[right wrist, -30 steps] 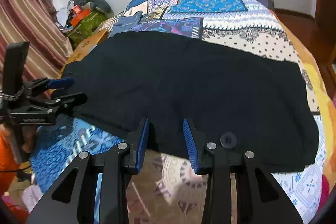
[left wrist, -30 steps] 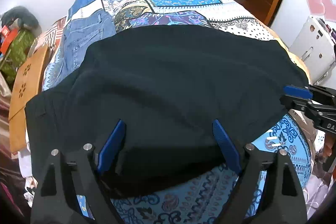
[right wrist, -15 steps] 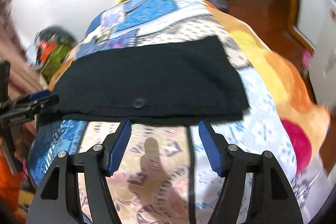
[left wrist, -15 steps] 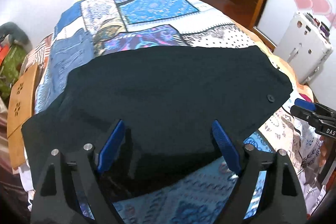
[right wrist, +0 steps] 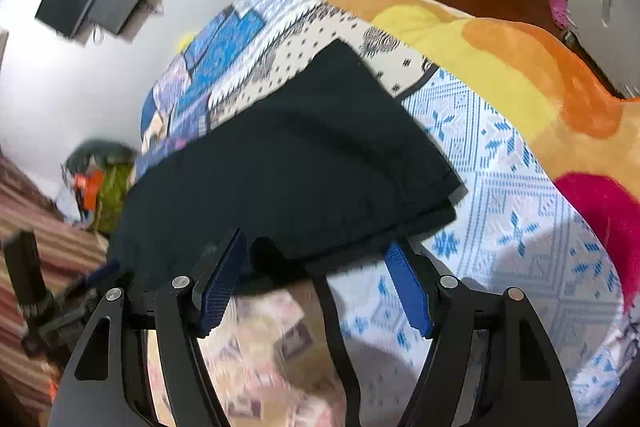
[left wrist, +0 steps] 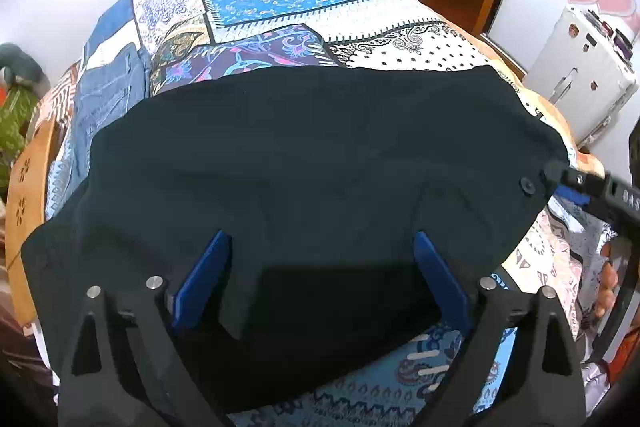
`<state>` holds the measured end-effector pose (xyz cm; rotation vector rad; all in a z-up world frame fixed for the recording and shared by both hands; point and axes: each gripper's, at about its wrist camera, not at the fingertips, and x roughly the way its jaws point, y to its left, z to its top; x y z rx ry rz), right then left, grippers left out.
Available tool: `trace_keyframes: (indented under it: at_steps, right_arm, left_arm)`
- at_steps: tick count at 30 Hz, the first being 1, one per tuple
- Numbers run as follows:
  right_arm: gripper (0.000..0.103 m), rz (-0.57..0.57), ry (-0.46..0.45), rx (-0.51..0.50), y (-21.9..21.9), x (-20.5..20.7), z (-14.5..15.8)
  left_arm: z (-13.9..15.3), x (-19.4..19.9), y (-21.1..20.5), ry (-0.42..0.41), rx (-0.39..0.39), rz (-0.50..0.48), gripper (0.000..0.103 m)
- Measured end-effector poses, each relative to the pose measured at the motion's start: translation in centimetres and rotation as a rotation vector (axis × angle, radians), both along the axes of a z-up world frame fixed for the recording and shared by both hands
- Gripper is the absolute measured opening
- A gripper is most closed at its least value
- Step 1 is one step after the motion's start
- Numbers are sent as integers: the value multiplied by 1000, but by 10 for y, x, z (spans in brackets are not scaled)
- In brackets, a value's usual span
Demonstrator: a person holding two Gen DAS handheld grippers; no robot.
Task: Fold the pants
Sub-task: 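Pinch the pants corner with the right tool and lift it toward the left tool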
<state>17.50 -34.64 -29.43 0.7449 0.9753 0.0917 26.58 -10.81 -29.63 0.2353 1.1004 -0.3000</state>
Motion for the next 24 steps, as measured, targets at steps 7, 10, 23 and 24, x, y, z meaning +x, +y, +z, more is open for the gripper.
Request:
trace_keyframes:
  at_steps: [7, 10, 23, 24]
  right_arm:
    - [33, -41, -55, -47, -7, 5, 5]
    - [15, -53, -86, -80, -8, 6, 15]
    - [9, 91, -348, -87, 27, 21, 111]
    - [9, 103, -367, -81, 33, 23, 118]
  left_arm:
    - [2, 3, 1, 10, -22, -8, 96]
    - [8, 1, 2, 13, -40, -20, 96]
    - [78, -15, 55, -201, -61, 74, 96]
    - [82, -16, 61, -211, -62, 85, 96]
